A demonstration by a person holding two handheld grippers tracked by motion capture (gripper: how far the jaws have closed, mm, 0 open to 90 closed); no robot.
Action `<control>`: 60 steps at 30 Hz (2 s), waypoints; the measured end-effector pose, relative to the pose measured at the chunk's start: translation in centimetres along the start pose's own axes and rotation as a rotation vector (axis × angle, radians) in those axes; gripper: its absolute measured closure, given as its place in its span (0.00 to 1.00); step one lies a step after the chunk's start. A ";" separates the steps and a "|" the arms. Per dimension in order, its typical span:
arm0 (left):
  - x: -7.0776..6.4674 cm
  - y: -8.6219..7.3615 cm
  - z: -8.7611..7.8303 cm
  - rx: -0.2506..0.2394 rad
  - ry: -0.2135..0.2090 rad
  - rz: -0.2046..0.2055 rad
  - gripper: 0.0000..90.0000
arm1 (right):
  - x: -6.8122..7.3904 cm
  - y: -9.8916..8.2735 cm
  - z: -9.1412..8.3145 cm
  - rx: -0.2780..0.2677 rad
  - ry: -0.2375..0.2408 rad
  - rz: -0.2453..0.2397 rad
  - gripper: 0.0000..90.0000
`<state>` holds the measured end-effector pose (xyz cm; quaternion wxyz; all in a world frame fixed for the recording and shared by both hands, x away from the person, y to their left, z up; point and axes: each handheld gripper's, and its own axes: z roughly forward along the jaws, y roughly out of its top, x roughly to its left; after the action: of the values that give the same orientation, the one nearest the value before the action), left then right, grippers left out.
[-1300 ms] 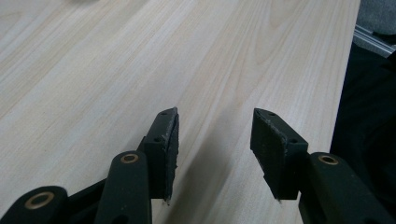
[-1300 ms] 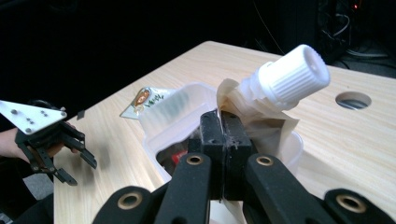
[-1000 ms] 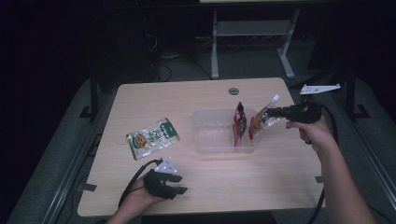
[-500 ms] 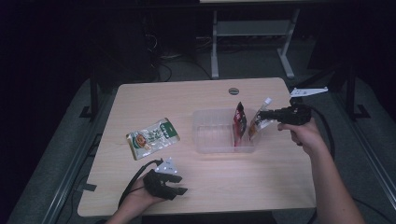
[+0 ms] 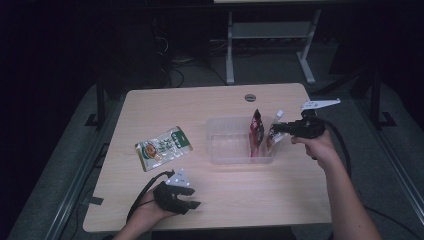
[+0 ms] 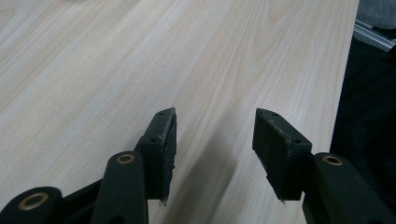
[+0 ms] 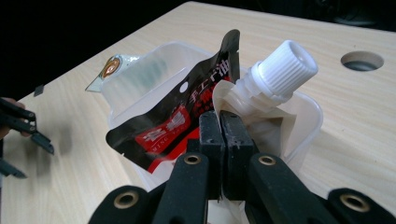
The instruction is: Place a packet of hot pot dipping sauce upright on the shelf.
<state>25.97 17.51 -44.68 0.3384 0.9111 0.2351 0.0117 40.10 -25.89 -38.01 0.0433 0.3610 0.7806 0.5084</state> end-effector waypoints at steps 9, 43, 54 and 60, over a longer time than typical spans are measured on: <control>-0.1 -0.1 0.0 -0.003 -0.002 -0.006 0.54 | 0.6 -0.6 -0.5 -0.025 -0.034 0.012 0.68; 2.6 -1.9 -2.8 -0.018 0.047 -0.024 0.42 | 9.2 -7.3 -2.5 0.075 -0.175 -0.101 0.39; 3.9 -2.7 -3.6 -0.025 0.078 -0.054 0.42 | 12.9 -8.5 3.2 0.159 -0.028 -0.202 0.38; 4.4 -3.1 -4.2 -0.025 0.109 -0.063 0.42 | 14.4 -9.1 5.5 0.229 0.025 -0.245 0.38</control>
<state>27.83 24.04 -43.99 0.3366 0.8971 0.2813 0.0535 27.21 -14.98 -43.87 0.0536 0.2594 0.8719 0.4118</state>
